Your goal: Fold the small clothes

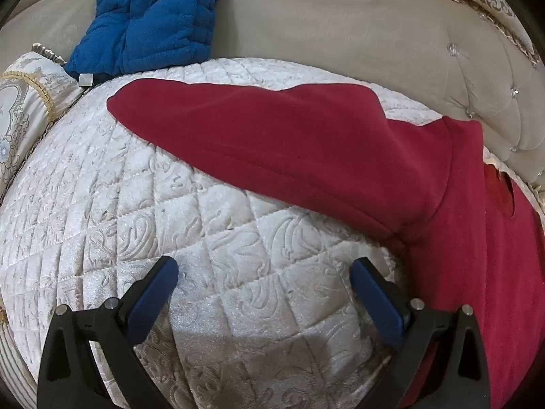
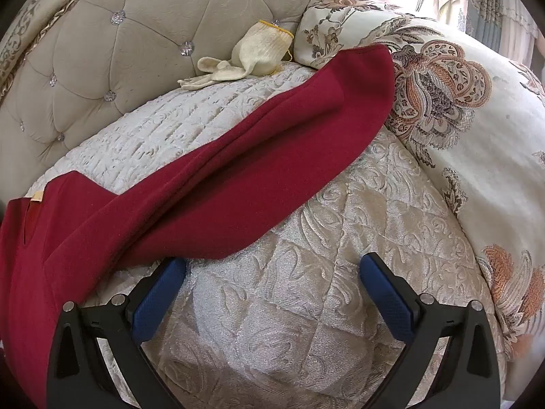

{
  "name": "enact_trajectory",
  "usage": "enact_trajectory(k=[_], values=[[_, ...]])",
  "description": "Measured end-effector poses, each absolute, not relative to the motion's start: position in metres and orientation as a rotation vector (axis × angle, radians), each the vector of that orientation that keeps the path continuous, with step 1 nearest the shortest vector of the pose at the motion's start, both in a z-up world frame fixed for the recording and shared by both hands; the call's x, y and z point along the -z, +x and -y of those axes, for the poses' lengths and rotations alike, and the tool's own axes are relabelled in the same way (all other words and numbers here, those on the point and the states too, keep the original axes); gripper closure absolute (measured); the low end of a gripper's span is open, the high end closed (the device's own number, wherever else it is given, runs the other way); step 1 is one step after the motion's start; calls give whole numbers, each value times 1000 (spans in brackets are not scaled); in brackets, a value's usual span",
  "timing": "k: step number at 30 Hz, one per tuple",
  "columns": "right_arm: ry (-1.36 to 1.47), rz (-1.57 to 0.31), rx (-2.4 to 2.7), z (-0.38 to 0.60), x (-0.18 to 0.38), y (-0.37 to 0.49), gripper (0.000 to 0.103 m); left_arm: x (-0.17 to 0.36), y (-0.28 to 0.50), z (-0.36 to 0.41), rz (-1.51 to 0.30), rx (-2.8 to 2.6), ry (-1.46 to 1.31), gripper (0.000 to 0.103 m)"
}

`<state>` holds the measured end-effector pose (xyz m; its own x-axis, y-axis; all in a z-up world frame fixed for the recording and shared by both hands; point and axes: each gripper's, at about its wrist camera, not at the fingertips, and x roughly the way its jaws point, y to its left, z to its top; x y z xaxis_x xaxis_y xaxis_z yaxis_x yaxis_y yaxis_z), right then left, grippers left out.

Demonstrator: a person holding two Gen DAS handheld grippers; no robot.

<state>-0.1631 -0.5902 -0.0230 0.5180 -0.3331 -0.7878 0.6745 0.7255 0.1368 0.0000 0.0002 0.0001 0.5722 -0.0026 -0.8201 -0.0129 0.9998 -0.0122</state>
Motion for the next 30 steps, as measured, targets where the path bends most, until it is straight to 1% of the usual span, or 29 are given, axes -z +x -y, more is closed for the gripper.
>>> enact_trajectory(k=[5, 9, 11, 14, 17, 18, 23, 29, 30], values=[[465, -827, 638, 585, 20, -170, 17, -1, 0, -4, -966, 2, -28, 0], [483, -831, 644, 564, 5, -200, 28, -7, -7, -7, -991, 25, 9, 0], [450, -817, 639, 541, -8, -211, 28, -10, -17, -2, -997, 15, 32, 2], [378, -818, 637, 515, -30, -231, 28, -31, -33, -2, -958, 27, 52, 2], [364, -788, 605, 486, -55, -264, 28, -56, -49, -2, -901, 48, 61, 2], [362, -791, 597, 481, -65, -257, 28, -65, -53, 0, -886, 54, 72, 2], [296, -787, 539, 439, -99, -280, 28, -107, -87, 16, -809, 122, 112, 2], [225, -790, 349, 403, -153, -318, 31, -139, -111, 32, -764, 193, 143, 2], [212, -804, 327, 408, -162, -274, 31, -144, -113, 33, -759, 209, 135, 2]])
